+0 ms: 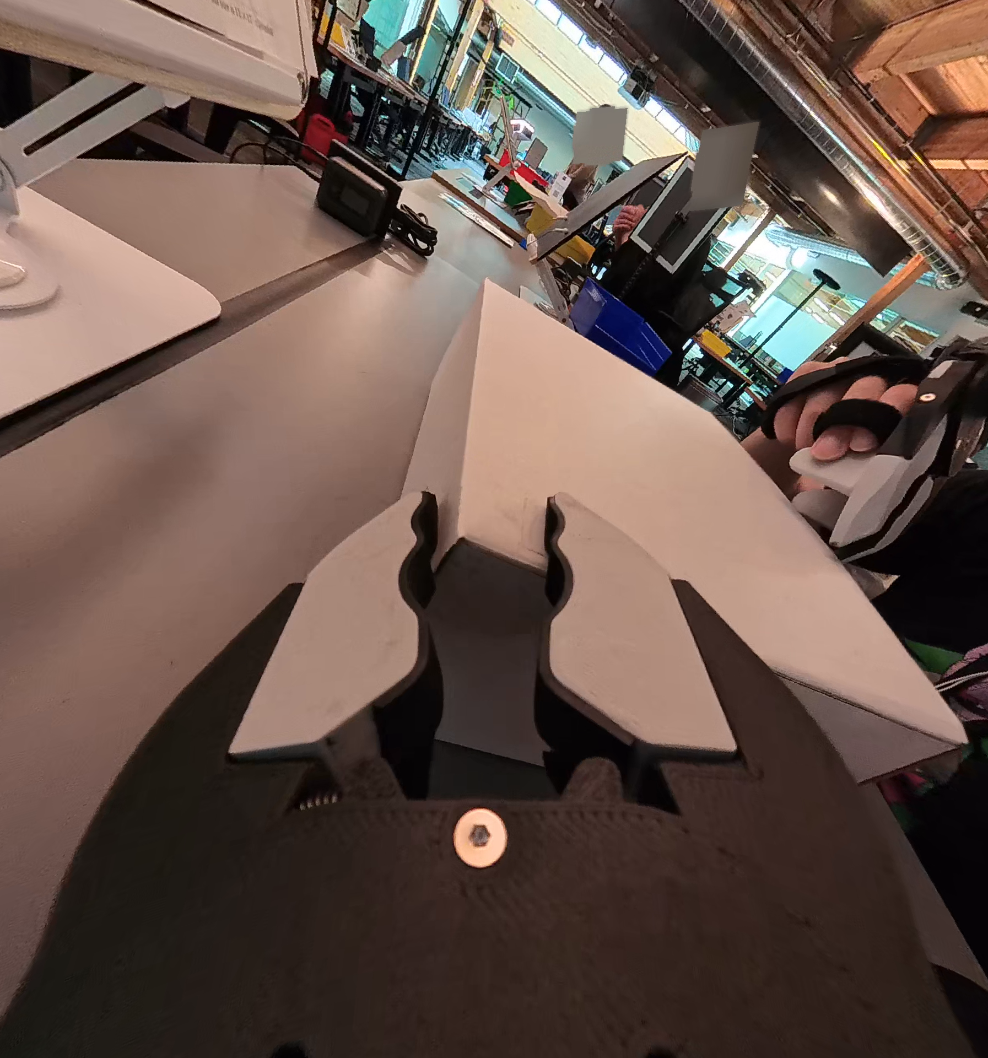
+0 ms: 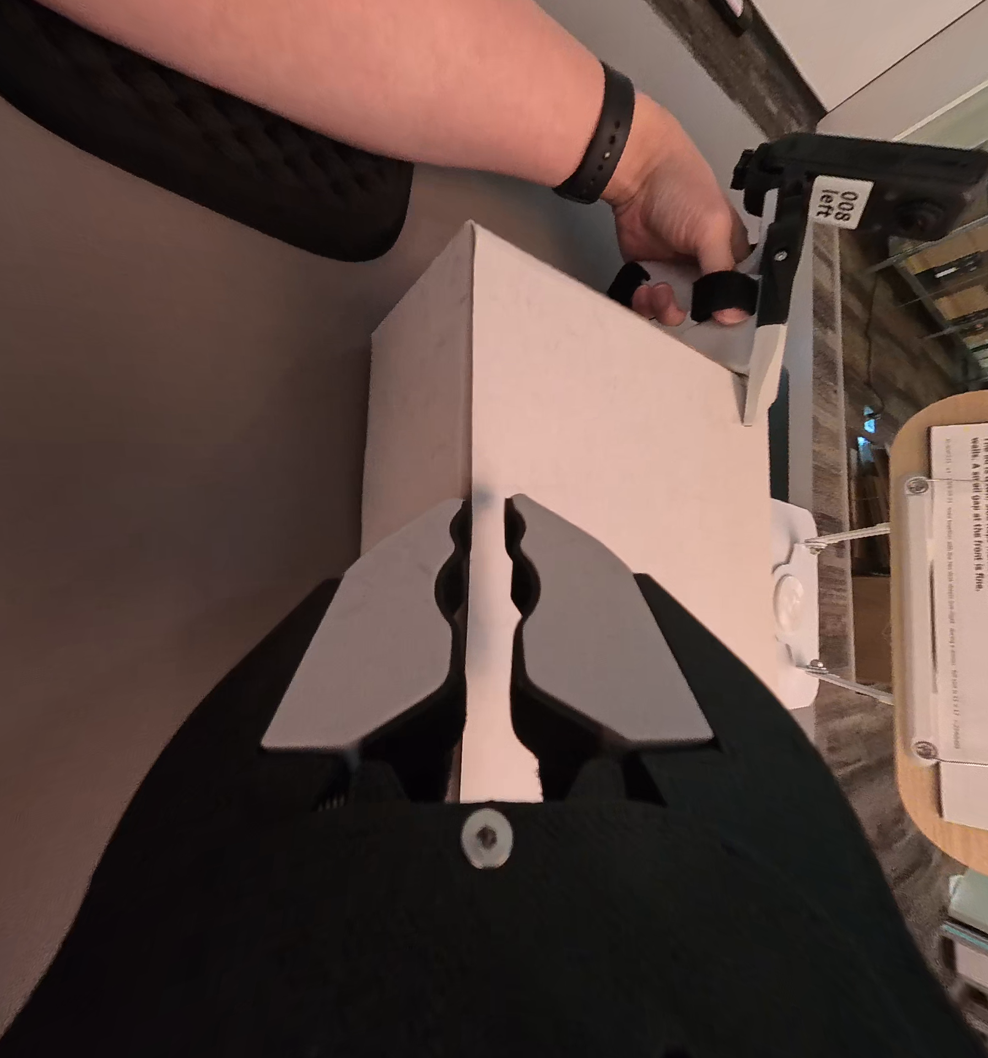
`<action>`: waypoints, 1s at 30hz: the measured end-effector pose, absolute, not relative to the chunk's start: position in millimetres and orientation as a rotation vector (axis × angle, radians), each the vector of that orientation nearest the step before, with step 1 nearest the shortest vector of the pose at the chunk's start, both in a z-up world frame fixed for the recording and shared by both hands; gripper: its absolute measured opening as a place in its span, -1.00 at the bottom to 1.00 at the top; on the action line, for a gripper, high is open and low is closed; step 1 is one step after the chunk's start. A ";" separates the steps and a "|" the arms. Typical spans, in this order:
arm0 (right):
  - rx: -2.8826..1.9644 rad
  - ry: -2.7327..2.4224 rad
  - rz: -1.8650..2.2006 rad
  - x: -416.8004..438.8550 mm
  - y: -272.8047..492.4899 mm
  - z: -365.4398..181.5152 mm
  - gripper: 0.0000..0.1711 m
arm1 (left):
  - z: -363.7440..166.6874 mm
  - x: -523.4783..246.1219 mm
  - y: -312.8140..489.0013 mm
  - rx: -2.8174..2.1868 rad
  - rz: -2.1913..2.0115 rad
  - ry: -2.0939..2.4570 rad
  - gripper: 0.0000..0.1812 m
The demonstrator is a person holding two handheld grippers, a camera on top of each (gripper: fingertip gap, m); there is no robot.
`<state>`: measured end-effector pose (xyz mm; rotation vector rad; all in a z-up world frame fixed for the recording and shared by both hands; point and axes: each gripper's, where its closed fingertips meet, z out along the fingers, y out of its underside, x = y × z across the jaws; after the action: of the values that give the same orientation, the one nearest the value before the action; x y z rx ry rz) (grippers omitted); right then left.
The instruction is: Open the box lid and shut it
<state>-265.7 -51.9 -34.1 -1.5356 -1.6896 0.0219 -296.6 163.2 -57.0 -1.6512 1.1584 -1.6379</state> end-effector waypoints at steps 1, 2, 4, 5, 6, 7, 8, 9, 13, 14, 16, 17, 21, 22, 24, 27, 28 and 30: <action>-1.522 -1.686 0.009 -265.6 -51.4 -32.2 -0.87 | -56.8 -297.0 163.2 -1.649 -1.637 1.158 -0.61; -1.509 -1.681 -0.005 -265.5 -50.8 -30.3 -0.87 | -56.6 -297.2 163.5 -1.648 -1.637 1.156 -0.61; -1.485 -1.667 -0.025 -265.1 -49.4 -26.1 -0.87 | -56.1 -298.0 164.2 -1.647 -1.633 1.154 -0.62; -1.471 -1.660 -0.035 -264.7 -48.4 -24.0 -0.87 | -55.9 -298.5 164.7 -1.648 -1.629 1.152 -0.62; -1.456 -1.654 -0.043 -264.4 -47.5 -22.5 -0.87 | -55.6 -298.9 165.4 -1.654 -1.627 1.148 -0.62; -1.444 -1.651 -0.047 -264.3 -46.6 -22.2 -0.86 | -55.6 -299.1 166.0 -1.661 -1.626 1.145 -0.62; -1.433 -1.648 -0.045 -264.7 -45.8 -22.3 -0.84 | -55.6 -299.3 166.3 -1.667 -1.627 1.142 -0.62; -1.424 -1.649 -0.037 -265.8 -45.6 -23.3 -0.83 | -55.5 -299.3 166.6 -1.670 -1.626 1.141 -0.62; -1.470 -1.700 -0.025 -266.7 -44.2 -42.5 -0.71 | -55.6 -299.4 167.8 -1.674 -1.596 1.144 -0.64; -1.472 -1.713 -0.026 -267.5 -44.1 -47.2 -0.72 | -54.8 -299.4 168.7 -1.673 -1.592 1.137 -0.65; -1.439 -1.690 -0.011 -273.3 -43.7 -45.6 -0.74 | -54.5 -299.8 169.9 -1.675 -1.591 1.128 -0.66; -1.437 -1.684 0.002 -276.1 -44.2 -46.0 -0.74 | -54.4 -299.9 170.0 -1.674 -1.594 1.125 -0.66; -1.400 -1.652 -0.001 -287.7 -42.2 -47.0 -0.73 | -54.4 -299.9 170.2 -1.674 -1.595 1.123 -0.66; -1.394 -1.641 0.002 -290.0 -41.8 -46.5 -0.73 | -54.3 -299.9 170.2 -1.674 -1.597 1.121 -0.66; -1.389 -1.608 0.015 -292.8 -40.6 -43.2 -0.74 | -54.4 -300.0 170.3 -1.675 -1.600 1.117 -0.66; -1.392 -1.580 0.040 -293.1 -39.7 -38.7 -0.73 | -55.1 -300.6 170.1 -1.678 -1.604 1.117 -0.66; -1.387 -1.575 0.038 -293.1 -39.5 -37.4 -0.72 | -55.2 -300.7 170.4 -1.677 -1.603 1.116 -0.67; -1.366 -1.572 0.014 -293.1 -39.0 -35.6 -0.72 | -55.1 -300.6 171.0 -1.679 -1.604 1.111 -0.67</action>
<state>-293.1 -39.0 -35.6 -1.3656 -1.5718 0.0141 -300.6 171.0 -55.1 -1.6787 1.1111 -1.6043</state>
